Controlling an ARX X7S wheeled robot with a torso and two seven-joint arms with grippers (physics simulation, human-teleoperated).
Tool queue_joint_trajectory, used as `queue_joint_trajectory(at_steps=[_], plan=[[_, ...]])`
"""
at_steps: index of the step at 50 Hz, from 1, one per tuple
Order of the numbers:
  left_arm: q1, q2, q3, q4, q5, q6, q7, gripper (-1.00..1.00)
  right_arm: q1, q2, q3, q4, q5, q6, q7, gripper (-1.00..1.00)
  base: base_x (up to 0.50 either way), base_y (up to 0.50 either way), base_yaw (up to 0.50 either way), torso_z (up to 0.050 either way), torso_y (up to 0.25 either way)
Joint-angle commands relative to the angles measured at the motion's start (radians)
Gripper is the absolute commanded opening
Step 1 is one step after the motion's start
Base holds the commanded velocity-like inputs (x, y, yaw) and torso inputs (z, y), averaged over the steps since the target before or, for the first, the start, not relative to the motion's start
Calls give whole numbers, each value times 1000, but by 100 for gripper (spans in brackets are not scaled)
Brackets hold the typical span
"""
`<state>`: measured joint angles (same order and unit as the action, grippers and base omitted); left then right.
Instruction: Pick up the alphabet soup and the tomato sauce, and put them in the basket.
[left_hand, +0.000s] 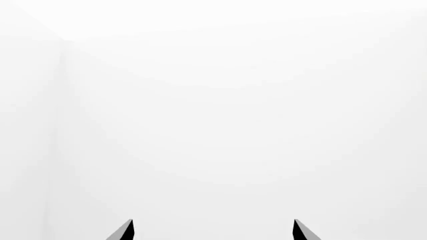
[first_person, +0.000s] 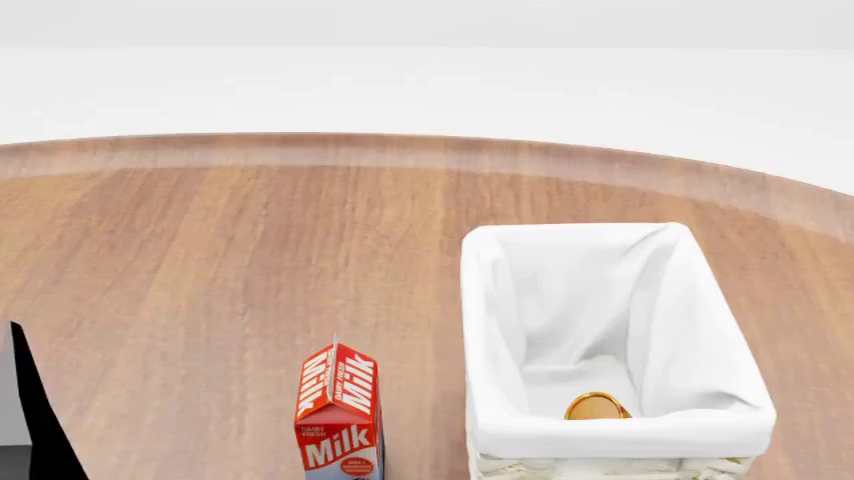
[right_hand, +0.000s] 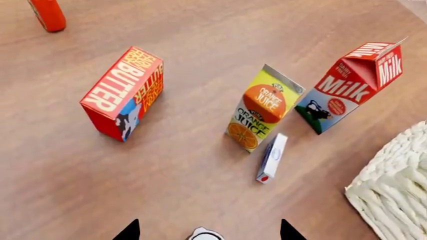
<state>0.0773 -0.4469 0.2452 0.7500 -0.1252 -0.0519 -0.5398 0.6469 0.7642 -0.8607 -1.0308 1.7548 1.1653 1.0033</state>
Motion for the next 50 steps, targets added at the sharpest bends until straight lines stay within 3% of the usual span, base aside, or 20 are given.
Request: queue_joint_trajectory(at_steps=[1, 11, 17, 24, 27, 33, 35, 50], plan=[[2, -5, -7, 10, -6, -1, -4, 100, -243, -126, 225, -15, 105, 246, 96, 100, 0, 0, 0, 0, 0], [4, -6, -3, 10, -1, 1, -7, 100, -346, -188, 296, -12, 195, 371, 178, 100, 0, 0, 0, 0, 0], [2, -6, -1, 3, -1, 2, -7, 100, -414, -193, 410, -14, 139, 396, 119, 100, 0, 0, 0, 0, 0], [0, -7, 5, 2, 1, 0, -7, 100, -545, -190, 590, -15, -143, 393, -110, 100, 0, 0, 0, 0, 0], [0, -9, 2, 8, -2, -3, -9, 100, -555, -168, 603, -14, -165, 362, -137, 100, 0, 0, 0, 0, 0], [3, -7, 8, -1, 4, 5, -9, 100, -636, -90, 451, -4, -539, 172, -348, 100, 0, 0, 0, 0, 0], [3, -8, 6, -1, 1, 6, -9, 100, -628, -91, 460, 5, -510, 167, -334, 100, 0, 0, 0, 0, 0], [4, -11, 4, 5, -3, 5, -14, 100, -732, -71, 333, 149, -850, -95, -530, 100, 0, 0, 0, 0, 0]])
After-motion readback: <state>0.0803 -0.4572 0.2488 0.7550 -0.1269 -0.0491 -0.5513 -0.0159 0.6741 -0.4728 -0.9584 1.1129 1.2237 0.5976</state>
